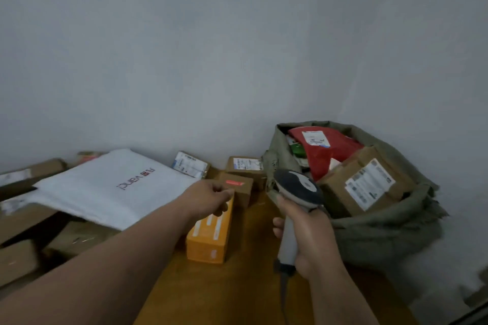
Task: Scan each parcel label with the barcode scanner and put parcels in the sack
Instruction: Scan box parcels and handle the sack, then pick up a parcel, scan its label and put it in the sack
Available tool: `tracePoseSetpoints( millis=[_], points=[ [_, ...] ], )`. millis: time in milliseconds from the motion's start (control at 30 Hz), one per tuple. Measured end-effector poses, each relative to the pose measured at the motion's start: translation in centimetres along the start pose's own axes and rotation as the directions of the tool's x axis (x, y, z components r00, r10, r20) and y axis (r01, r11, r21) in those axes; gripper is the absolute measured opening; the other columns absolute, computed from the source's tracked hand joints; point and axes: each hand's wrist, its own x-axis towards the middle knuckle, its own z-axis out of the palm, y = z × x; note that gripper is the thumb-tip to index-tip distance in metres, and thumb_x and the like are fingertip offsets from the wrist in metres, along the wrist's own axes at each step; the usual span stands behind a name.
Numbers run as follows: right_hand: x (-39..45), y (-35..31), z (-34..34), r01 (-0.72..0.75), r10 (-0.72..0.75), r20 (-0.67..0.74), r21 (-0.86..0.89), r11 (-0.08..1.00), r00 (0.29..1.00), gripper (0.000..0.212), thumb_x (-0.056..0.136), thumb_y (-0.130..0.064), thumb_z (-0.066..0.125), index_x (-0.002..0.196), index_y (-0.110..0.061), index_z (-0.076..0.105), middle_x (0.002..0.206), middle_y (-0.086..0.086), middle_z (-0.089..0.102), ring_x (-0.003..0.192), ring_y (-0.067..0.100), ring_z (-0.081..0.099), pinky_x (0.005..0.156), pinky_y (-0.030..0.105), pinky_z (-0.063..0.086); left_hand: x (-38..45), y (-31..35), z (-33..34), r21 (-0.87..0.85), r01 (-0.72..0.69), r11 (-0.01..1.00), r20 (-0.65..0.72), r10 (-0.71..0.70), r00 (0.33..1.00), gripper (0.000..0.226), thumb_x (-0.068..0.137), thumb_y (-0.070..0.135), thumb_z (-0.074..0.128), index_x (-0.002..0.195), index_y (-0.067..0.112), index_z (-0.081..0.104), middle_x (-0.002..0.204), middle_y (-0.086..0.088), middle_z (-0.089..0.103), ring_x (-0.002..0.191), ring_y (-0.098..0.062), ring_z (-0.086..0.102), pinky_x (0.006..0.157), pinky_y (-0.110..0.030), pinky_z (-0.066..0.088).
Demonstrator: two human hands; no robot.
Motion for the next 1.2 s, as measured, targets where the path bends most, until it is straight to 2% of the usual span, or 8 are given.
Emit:
tracePoseSetpoints(
  millis=[233, 400, 500, 667, 800, 933, 1067, 1200],
  points=[
    [-4.6, 3.9, 12.8, -0.144, 0.155, 0.288, -0.058, 0.988, 0.945, 0.025, 0.082, -0.027, 0.08, 0.098, -0.011, 0.07, 0.079, 0.01, 0.068, 0.073, 0.023, 0.065, 0.064, 0.035, 0.053, -6.3, -13.0, -11.5, -0.232, 0.24, 0.943, -0.269, -0.3, 0.915, 0.022, 0.1, 0.028, 0.057, 0.106, 0.009, 0.066, 0.098, -0.009, 0.068, 0.085, -0.02, 0.064, 0.063, -0.025, 0.044],
    [-4.1, 5.6, 18.2, -0.119, 0.15, 0.338, -0.111, 0.987, 0.929, 0.019, 0.084, -0.022, 0.078, 0.094, -0.008, 0.07, 0.077, 0.01, 0.068, 0.073, 0.023, 0.065, 0.067, 0.037, 0.055, -6.9, -17.7, -15.7, -0.344, 0.309, 0.886, -0.385, -0.434, 0.815, 0.018, 0.1, 0.03, 0.056, 0.094, 0.014, 0.063, 0.102, -0.008, 0.065, 0.092, -0.021, 0.061, 0.077, -0.033, 0.048],
    [-2.4, 7.3, 20.4, -0.129, 0.166, 0.33, -0.131, 0.983, 0.929, 0.02, 0.084, -0.023, 0.078, 0.097, -0.011, 0.07, 0.084, 0.012, 0.07, 0.079, 0.024, 0.067, 0.072, 0.039, 0.057, -5.6, -19.6, -16.6, -0.36, 0.333, 0.872, -0.426, -0.471, 0.773, 0.019, 0.098, 0.029, 0.059, 0.105, 0.012, 0.065, 0.106, -0.008, 0.064, 0.096, -0.022, 0.06, 0.076, -0.033, 0.048],
    [1.8, 10.2, 23.0, -0.222, 0.249, 0.271, -0.128, 0.967, 0.93, 0.026, 0.082, -0.024, 0.079, 0.102, -0.009, 0.07, 0.088, 0.011, 0.069, 0.086, 0.026, 0.067, 0.067, 0.036, 0.055, -1.1, -21.5, -16.6, 0.196, 0.451, 0.871, -0.507, -0.304, 0.807, 0.059, 0.093, 0.029, 0.061, 0.148, 0.027, 0.04, 0.148, -0.003, 0.042, 0.127, -0.025, 0.048, 0.102, -0.042, 0.047],
    [5.2, 11.0, 24.1, -0.258, 0.273, 0.226, -0.093, 0.962, 0.935, 0.027, 0.084, -0.022, 0.078, 0.106, -0.012, 0.069, 0.093, 0.011, 0.069, 0.09, 0.025, 0.066, 0.065, 0.033, 0.052, 2.6, -21.6, -15.4, 0.523, 0.404, 0.75, -0.492, -0.122, 0.862, 0.079, 0.09, 0.021, 0.061, 0.154, 0.038, 0.019, 0.161, 0.002, 0.017, 0.15, -0.025, 0.011, 0.121, -0.049, 0.017],
    [7.7, 11.5, 25.0, -0.269, 0.282, 0.217, -0.088, 0.959, 0.934, 0.028, 0.085, -0.025, 0.077, 0.11, -0.017, 0.066, 0.098, 0.01, 0.07, 0.093, 0.024, 0.065, 0.064, 0.031, 0.05, 5.4, -22.8, -14.8, 0.8, 0.264, 0.539, -0.275, -0.061, 0.96, 0.092, 0.092, 0.018, 0.059, 0.154, 0.046, -0.003, 0.165, 0.002, -0.014, 0.151, -0.027, -0.017, 0.118, -0.053, -0.014],
    [9.1, 12.4, 25.4, -0.283, 0.288, 0.202, -0.053, 0.958, 0.936, 0.032, 0.085, -0.024, 0.077, 0.114, -0.02, 0.065, 0.104, 0.009, 0.07, 0.094, 0.023, 0.066, 0.065, 0.03, 0.051, 7.0, -24.1, -15.5, 0.866, 0.179, 0.467, -0.199, -0.008, 0.98, 0.081, 0.098, 0.03, 0.054, 0.153, 0.048, -0.002, 0.166, 0.008, 0.0, 0.153, -0.022, -0.007, 0.116, -0.053, -0.019],
    [9.6, 12.6, 25.1, -0.279, 0.283, 0.135, -0.047, 0.959, 0.95, 0.014, 0.084, -0.022, 0.077, 0.094, -0.017, 0.068, 0.087, 0.007, 0.07, 0.083, 0.022, 0.066, 0.077, 0.038, 0.056, 8.1, -23.8, -16.3, 0.873, 0.104, 0.477, -0.176, 0.11, 0.978, 0.051, 0.104, 0.042, 0.037, 0.153, 0.046, 0.021, 0.161, 0.014, 0.024, 0.151, -0.016, 0.017, 0.123, -0.047, 0.0]
  ],
)
